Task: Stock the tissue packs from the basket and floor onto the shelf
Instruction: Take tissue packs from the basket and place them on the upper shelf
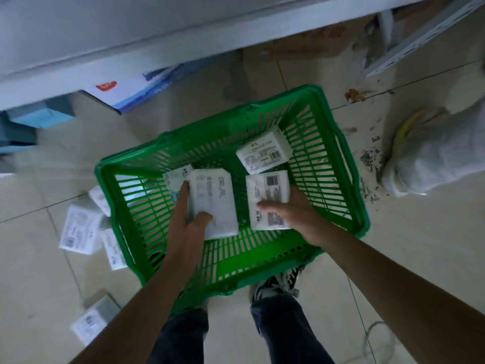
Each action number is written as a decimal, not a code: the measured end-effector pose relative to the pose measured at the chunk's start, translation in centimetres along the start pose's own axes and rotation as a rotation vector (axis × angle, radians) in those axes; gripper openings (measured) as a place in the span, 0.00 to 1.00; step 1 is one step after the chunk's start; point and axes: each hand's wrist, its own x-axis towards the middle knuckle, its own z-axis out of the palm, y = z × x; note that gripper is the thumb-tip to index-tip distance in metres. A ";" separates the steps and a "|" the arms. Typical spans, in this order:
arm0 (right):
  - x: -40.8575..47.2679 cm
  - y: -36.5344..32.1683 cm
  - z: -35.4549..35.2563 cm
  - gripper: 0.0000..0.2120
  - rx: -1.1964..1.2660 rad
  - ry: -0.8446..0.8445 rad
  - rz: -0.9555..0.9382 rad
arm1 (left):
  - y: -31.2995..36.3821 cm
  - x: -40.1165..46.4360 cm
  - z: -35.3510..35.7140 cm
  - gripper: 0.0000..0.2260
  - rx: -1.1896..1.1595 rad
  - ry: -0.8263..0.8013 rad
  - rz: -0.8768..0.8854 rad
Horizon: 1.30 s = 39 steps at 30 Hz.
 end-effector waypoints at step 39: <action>-60.9 -46.0 6.0 0.27 -0.012 -0.125 -0.631 | 49.3 -52.2 -20.4 0.26 -0.185 0.029 0.460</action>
